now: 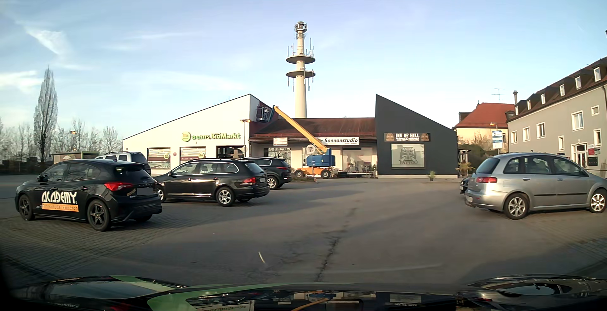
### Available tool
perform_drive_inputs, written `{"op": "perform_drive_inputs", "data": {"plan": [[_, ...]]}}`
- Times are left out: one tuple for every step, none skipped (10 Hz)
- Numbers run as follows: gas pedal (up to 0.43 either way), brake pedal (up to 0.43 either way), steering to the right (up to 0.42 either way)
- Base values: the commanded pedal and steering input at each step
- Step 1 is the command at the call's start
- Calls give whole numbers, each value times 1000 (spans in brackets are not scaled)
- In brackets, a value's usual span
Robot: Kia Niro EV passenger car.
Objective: Follow the waypoints while adhering to traffic rules and regulations
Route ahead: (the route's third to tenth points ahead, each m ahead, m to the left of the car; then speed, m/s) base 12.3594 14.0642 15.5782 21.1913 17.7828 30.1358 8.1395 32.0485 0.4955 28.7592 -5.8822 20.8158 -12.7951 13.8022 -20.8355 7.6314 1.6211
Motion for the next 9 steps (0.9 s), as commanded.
{"op": "perform_drive_inputs", "data": {"plan": [[47, 0, -824], [47, 0, -834], [59, 0, -834], [59, 0, -834], [59, 0, -834], [59, 0, -834], [47, 0, -834], [47, 0, -834], [47, 0, -835]]}}
